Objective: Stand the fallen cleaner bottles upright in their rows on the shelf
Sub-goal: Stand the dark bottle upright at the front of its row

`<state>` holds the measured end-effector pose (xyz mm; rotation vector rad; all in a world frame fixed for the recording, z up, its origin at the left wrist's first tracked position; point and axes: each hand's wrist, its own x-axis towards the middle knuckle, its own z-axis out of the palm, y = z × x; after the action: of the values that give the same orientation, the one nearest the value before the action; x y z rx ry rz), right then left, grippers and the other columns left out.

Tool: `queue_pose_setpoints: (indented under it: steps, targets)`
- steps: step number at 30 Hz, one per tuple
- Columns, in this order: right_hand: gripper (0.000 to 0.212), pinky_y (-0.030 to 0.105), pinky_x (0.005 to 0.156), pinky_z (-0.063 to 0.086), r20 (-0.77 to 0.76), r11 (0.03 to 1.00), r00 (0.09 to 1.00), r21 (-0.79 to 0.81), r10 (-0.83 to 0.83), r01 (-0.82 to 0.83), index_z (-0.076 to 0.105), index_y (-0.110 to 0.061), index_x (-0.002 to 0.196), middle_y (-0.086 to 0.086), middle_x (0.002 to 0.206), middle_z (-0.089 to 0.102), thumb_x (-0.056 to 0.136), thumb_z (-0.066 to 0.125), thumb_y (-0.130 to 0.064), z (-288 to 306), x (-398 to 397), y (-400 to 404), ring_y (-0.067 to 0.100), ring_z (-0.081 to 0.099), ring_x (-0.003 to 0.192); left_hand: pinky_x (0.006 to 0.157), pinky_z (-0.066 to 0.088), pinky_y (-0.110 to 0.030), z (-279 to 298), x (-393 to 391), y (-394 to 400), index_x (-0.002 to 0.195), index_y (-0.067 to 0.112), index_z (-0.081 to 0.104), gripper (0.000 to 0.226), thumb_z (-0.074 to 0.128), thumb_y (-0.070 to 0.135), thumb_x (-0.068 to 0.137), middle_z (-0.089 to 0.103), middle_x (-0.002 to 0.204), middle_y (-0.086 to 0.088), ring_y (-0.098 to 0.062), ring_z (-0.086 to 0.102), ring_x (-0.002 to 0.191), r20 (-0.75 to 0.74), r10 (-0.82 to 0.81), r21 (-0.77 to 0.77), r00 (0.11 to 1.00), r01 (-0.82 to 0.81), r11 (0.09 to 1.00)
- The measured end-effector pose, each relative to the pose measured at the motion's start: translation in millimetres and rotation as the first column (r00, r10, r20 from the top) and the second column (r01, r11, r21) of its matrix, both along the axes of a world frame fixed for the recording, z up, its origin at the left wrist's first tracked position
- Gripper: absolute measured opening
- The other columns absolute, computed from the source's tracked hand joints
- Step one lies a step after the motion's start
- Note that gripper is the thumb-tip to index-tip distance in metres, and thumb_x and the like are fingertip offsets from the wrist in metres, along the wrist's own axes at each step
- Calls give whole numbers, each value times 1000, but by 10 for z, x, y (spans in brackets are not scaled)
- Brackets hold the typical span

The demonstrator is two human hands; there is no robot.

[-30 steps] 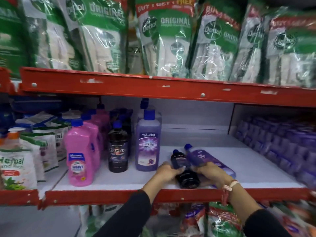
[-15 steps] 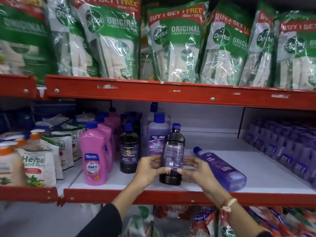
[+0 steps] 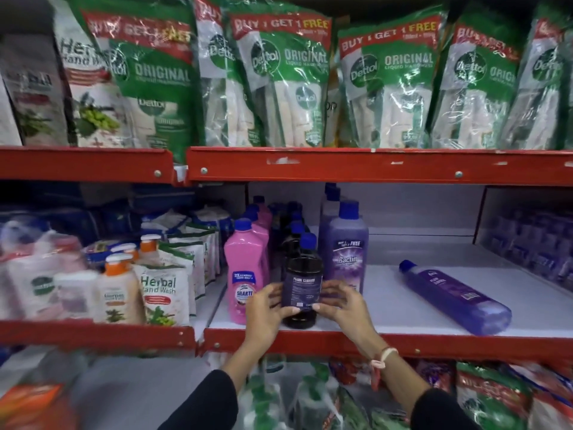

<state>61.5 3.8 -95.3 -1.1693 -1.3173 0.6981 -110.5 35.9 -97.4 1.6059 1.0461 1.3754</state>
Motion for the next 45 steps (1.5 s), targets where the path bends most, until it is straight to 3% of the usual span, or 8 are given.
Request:
queue_pose_setpoints:
  steps: [6,10,15,20,26,31,35,45]
  targets:
    - [32,28,85,57,95,983,979,36,-183,180,64,-12,106,0,102,70,77,77,-12,-51,-191,-87,14,69,93,79,54,-12,-105,-61,-86,119,7,58,52,78,5,71,70,104,-5,-3,68,86,-26,-15,24,1000,15,1000]
    - [48,1,76,47,130,981,972,35,-195,192,60,-19,121,-12,110,66,77,77,-26,-116,-328,-140,-3,63,98,78,52,-9,-117,-154,-106,113,13,66,35,68,28,82,72,107,-3,2,65,88,22,13,-4,1000,-13,1000]
    - [71,29,109,41,148,988,984,-132,103,-83,55,-25,132,-12,130,62,69,80,-43,8,-283,-70,0,54,123,88,56,-32,-124,-268,-128,91,32,71,20,66,14,84,75,99,0,-12,70,94,49,-63,-64,997,66,996]
    - [71,13,88,47,226,993,974,-112,5,21,57,-24,127,-10,118,62,64,84,-43,35,-269,32,-3,60,103,88,56,-31,-95,-261,-95,77,28,72,32,68,-3,78,75,88,2,-12,70,89,-20,-68,-59,998,66,996]
    - [55,21,95,49,195,979,969,-159,154,-124,46,-20,126,0,124,64,77,70,-12,15,-149,83,1,63,109,104,47,-42,-86,-187,-89,123,6,50,61,75,-8,69,59,124,-9,-23,57,116,28,-74,-131,997,77,988]
    - [44,23,86,54,285,992,953,-96,104,-80,56,-25,117,6,117,65,80,69,-5,39,-129,142,14,66,100,100,47,-23,-87,-151,-108,141,10,34,82,73,-7,71,60,125,-3,-8,58,109,-113,-120,-87,986,111,990]
    - [67,31,93,55,289,998,957,-56,28,-12,50,-21,134,2,118,67,74,79,-22,-45,-144,124,14,66,106,80,42,3,-93,-182,-127,141,12,36,75,68,-8,76,59,121,2,-3,55,107,-116,-117,-75,986,108,991]
    - [70,24,92,51,288,999,958,-51,12,3,45,-23,138,-4,121,64,77,77,-27,-25,-9,-18,8,63,107,98,49,-35,-58,-90,-405,120,19,52,36,59,10,86,52,116,4,-9,54,105,-195,265,289,944,-203,936]
